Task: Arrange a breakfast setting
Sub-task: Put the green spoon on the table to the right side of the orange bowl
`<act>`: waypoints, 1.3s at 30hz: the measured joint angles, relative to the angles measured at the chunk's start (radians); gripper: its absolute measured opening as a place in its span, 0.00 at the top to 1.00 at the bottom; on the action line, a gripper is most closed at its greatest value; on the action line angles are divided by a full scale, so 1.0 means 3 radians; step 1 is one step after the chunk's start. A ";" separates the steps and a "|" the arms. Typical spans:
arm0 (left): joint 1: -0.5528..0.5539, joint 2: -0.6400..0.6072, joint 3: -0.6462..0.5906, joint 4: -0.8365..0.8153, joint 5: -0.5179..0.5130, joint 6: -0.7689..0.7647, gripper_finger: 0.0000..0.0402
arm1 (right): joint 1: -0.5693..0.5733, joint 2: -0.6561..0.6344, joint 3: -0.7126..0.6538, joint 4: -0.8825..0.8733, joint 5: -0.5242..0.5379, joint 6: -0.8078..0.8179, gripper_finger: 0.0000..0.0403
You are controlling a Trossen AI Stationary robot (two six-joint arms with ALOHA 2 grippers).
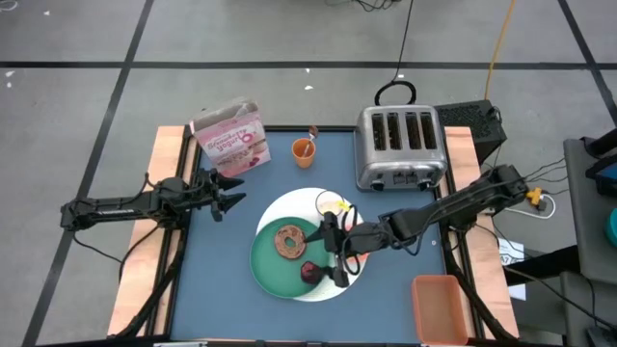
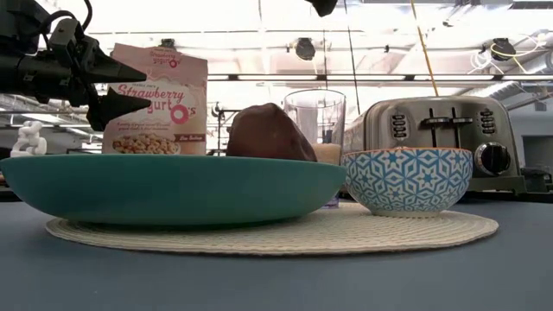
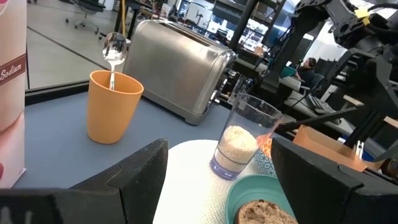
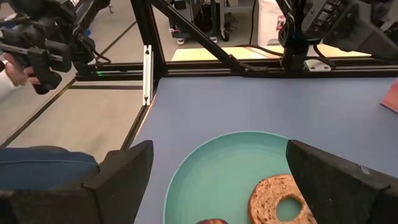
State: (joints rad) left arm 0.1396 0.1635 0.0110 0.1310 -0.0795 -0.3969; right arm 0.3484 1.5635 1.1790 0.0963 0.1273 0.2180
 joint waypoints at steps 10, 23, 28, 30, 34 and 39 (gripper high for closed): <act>0.0000 0.0001 0.0000 0.0000 0.0000 -0.0013 0.29 | -0.0006 -0.0180 0.0000 -0.0102 0.0009 -0.0185 0.10; 0.0001 0.0000 0.0000 -0.0002 0.0001 -0.0014 0.29 | -0.0043 -0.0437 0.0001 -0.0340 0.0015 -0.0360 0.10; 0.0001 0.0001 0.0000 -0.0001 0.0000 -0.0017 0.29 | -0.0067 -0.0646 0.0001 -0.0511 0.0019 -0.0358 0.10; 0.0001 0.0000 0.0000 -0.0003 0.0000 -0.0015 0.29 | -0.0067 -0.0737 0.0001 -0.0552 0.0018 -0.0358 0.10; 0.0001 0.0001 0.0000 -0.0003 0.0000 -0.0019 0.29 | -0.0066 -0.0903 0.0001 -0.0694 0.0015 -0.0358 0.10; 0.0001 0.0000 0.0001 0.0000 0.0000 -0.0023 0.29 | -0.0066 -0.1061 0.0001 -0.0870 0.0014 -0.0358 0.10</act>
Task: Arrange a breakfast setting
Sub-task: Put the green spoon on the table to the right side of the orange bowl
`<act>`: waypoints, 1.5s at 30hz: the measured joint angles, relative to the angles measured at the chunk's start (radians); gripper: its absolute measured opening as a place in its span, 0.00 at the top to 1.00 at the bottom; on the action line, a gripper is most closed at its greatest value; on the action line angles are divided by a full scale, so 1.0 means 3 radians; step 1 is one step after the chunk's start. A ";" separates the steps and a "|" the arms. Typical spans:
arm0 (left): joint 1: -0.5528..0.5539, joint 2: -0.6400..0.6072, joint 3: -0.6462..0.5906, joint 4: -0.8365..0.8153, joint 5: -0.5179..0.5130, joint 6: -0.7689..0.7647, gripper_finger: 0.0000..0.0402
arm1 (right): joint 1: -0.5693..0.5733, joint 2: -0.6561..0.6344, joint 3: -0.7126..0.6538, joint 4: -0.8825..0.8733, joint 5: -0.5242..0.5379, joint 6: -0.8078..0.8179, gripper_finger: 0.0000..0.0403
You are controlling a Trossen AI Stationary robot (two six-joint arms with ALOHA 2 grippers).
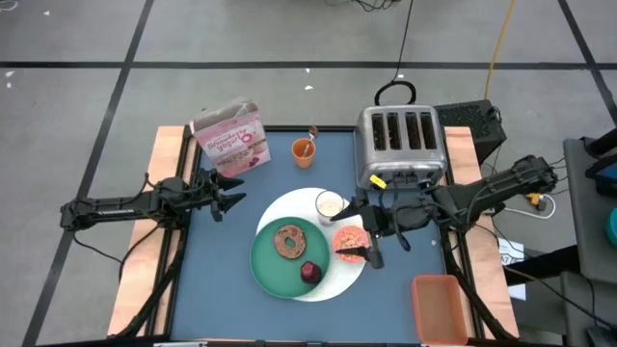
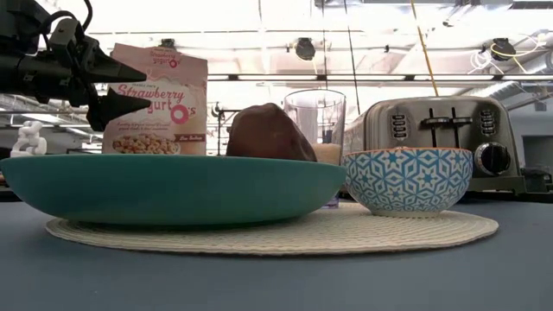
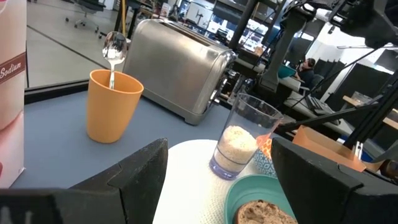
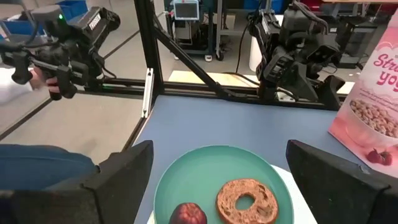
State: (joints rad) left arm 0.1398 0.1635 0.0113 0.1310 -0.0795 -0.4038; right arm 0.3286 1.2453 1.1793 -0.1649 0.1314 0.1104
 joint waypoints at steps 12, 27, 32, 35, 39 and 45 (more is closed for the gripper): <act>0.0000 0.0001 0.0000 0.0002 0.0000 -0.0001 0.29 | 0.0000 -0.0082 0.0000 -0.0180 0.0005 0.0000 0.10; 0.0000 0.0001 -0.0001 0.0004 0.0005 0.0009 0.29 | 0.0000 -0.0081 0.0000 -0.0191 0.0009 0.0000 0.10; 0.0000 0.0000 0.0000 0.0004 0.0005 0.0009 0.29 | 0.0000 -0.0081 0.0000 -0.0192 0.0009 0.0000 0.10; -0.0001 0.0000 -0.0001 0.0004 0.0006 -0.0008 0.29 | 0.0000 -0.0081 0.0000 -0.0192 0.0009 0.0000 0.10; 0.0000 0.0001 -0.0001 0.0004 0.0014 -0.0094 0.29 | 0.0000 -0.0081 0.0000 -0.0192 0.0009 0.0000 0.10; 0.0000 0.0001 -0.0001 0.0004 0.0014 -0.0098 0.29 | 0.0000 -0.0081 0.0000 -0.0192 0.0009 0.0000 0.10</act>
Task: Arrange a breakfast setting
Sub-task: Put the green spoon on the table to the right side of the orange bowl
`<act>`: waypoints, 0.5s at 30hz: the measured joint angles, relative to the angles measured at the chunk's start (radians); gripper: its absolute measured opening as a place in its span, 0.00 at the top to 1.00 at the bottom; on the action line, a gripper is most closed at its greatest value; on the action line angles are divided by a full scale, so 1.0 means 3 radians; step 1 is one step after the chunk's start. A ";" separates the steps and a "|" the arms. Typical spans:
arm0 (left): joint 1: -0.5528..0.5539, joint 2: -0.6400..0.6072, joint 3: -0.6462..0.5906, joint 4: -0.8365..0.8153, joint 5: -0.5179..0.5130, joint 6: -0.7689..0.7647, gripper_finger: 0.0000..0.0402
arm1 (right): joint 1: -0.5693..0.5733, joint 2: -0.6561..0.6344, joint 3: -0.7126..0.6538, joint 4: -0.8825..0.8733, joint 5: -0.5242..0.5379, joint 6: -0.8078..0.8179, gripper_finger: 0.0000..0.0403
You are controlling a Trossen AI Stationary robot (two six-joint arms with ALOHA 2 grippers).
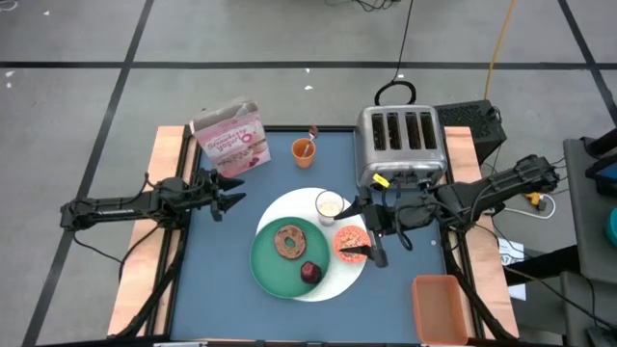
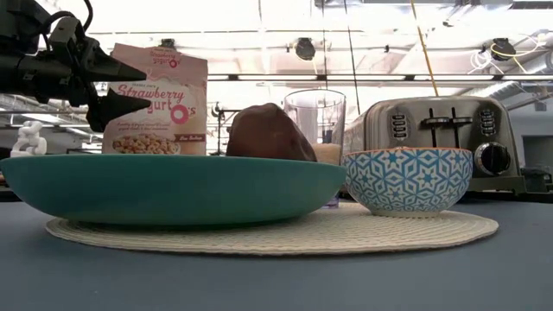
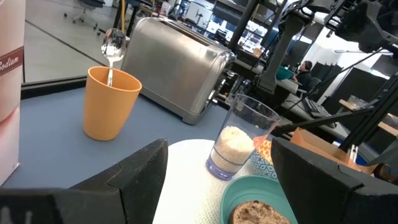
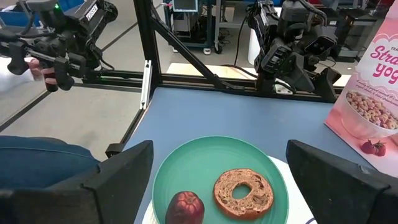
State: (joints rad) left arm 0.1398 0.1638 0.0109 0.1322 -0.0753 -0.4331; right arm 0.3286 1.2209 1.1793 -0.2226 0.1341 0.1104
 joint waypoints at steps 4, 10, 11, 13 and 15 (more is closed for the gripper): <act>0.0000 -0.0001 0.0000 0.0001 0.0000 0.0004 0.29 | 0.0000 0.0000 0.0000 -0.0001 0.0001 0.0000 0.10; 0.0000 -0.0001 0.0000 0.0213 -0.0010 -0.0070 0.29 | 0.0000 -0.0023 -0.0001 -0.0165 0.0003 0.0000 0.10; -0.0001 0.0000 0.0000 0.0279 -0.0010 -0.0070 0.29 | -0.0002 -0.0040 -0.0001 -0.0196 0.0003 -0.0001 0.10; -0.0001 -0.0001 0.0000 0.0410 -0.0011 -0.0048 0.29 | -0.0021 -0.0077 -0.0001 -0.0231 0.0001 0.0000 0.10; 0.0000 -0.0001 0.0000 0.0510 -0.0012 -0.0011 0.29 | -0.0049 -0.0115 -0.0001 -0.0255 0.0003 0.0000 0.10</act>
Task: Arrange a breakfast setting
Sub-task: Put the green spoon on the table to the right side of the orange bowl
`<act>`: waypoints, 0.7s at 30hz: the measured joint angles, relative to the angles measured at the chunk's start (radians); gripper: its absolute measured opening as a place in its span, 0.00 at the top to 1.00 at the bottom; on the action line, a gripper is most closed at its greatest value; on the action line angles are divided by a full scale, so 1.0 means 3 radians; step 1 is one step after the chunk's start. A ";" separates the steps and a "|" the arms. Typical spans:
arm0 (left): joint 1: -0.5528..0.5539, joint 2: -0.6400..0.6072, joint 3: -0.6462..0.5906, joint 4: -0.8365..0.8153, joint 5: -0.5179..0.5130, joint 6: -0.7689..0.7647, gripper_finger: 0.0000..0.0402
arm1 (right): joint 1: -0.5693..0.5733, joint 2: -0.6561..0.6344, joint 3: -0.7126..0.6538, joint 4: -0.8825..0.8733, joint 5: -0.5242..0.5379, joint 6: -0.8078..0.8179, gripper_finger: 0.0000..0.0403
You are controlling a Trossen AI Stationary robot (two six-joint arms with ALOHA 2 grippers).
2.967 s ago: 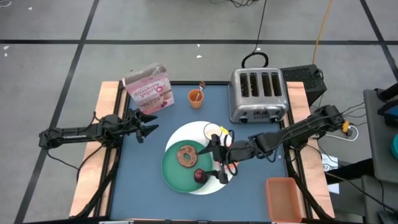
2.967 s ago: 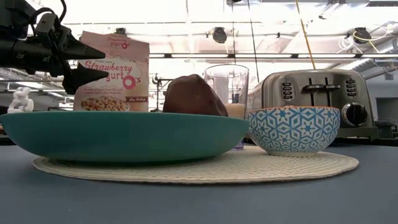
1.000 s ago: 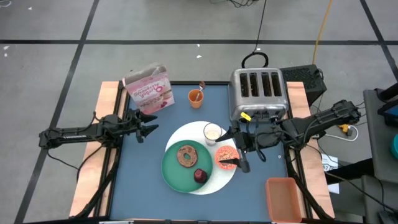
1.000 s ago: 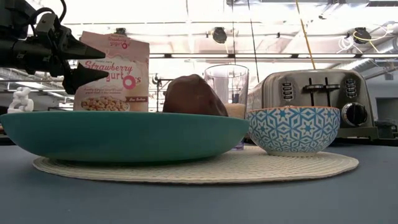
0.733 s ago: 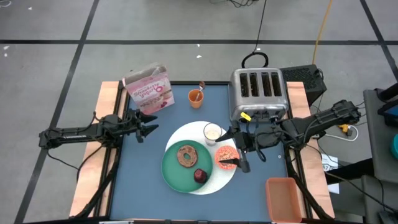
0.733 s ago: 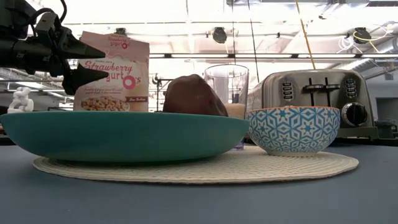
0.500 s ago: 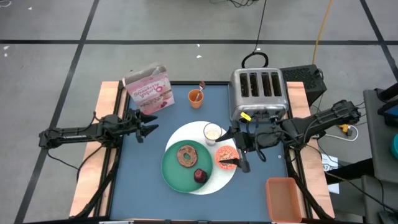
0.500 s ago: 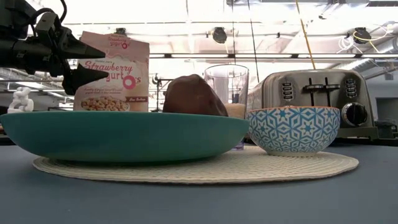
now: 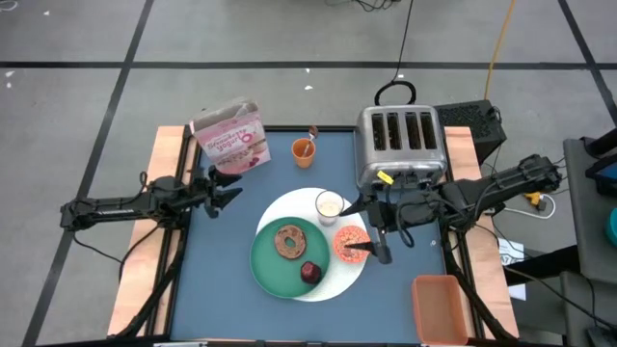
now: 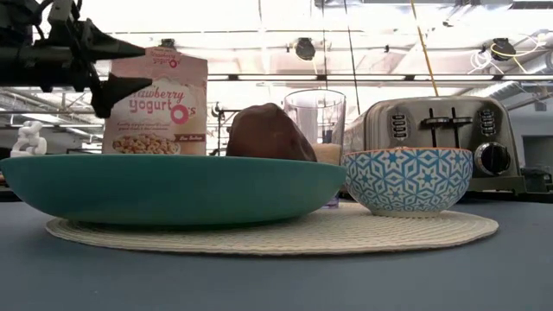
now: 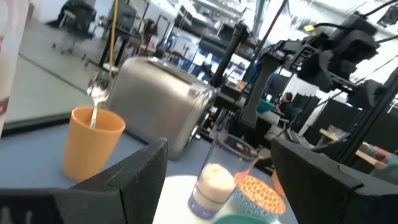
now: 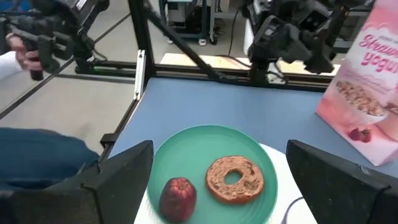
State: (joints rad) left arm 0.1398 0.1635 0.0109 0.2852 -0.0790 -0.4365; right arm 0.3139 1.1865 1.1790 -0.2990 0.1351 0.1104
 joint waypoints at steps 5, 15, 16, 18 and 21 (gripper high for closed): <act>0.0000 0.0000 0.0000 0.0076 -0.0032 0.0116 0.29 | -0.0116 -0.0061 0.0000 0.0041 0.0184 -0.0063 0.10; 0.0000 0.0001 0.0000 0.0078 -0.0082 0.0166 0.29 | -0.0376 -0.0032 0.0000 0.0029 0.1041 -0.0272 0.10; -0.0001 0.0000 0.0000 0.0079 -0.0083 0.0184 0.29 | -0.0410 -0.0032 0.0000 0.0033 0.1039 -0.0285 0.10; 0.0000 0.0000 0.0000 0.0083 -0.0084 0.0236 0.29 | -0.0470 -0.0033 0.0000 0.0033 0.1039 -0.0339 0.10; 0.0000 0.0000 0.0000 0.0084 -0.0088 0.0289 0.29 | -0.0600 0.0011 0.0000 0.0121 0.1037 -0.0347 0.10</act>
State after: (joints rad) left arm 0.1398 0.1635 0.0109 0.3105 -0.1055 -0.3498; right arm 0.1339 1.1898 1.1790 -0.2626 0.4461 0.0063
